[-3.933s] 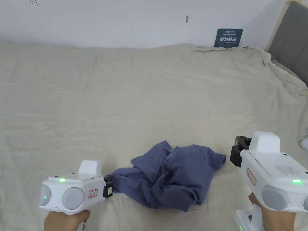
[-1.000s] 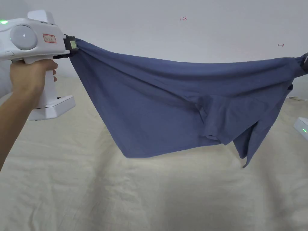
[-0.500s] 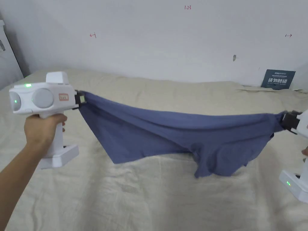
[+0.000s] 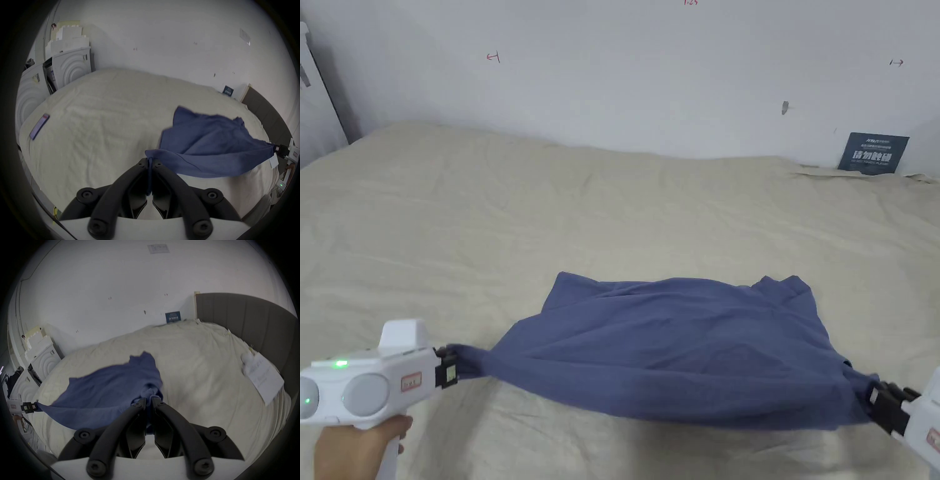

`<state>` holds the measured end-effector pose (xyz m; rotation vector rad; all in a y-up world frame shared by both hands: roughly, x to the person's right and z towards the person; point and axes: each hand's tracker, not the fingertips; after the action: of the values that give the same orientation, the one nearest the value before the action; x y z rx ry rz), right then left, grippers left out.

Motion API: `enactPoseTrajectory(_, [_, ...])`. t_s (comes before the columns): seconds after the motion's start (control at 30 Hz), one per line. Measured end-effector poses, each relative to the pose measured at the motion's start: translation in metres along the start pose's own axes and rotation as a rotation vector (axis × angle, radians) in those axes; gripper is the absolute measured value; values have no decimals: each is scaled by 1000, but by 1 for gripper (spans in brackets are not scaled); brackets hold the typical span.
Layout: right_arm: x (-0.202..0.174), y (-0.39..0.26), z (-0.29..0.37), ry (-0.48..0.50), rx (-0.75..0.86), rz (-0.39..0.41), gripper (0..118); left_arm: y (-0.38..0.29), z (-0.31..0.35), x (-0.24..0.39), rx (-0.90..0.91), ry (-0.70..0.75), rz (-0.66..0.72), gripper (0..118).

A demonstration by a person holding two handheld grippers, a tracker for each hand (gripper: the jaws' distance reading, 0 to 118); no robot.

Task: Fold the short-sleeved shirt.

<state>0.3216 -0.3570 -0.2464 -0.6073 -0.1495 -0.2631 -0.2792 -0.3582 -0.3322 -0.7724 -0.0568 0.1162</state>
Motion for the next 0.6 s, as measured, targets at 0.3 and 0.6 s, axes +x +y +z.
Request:
enactPoseTrajectory(0.3, [17,-68,44,7,-87,-80,4,-56,20,-27,-65,5,28,2])
enactPoseTrajectory(0.6, [21,-103,101,-4,-129,-79,4,-90,64,-43,-123,15,42,2])
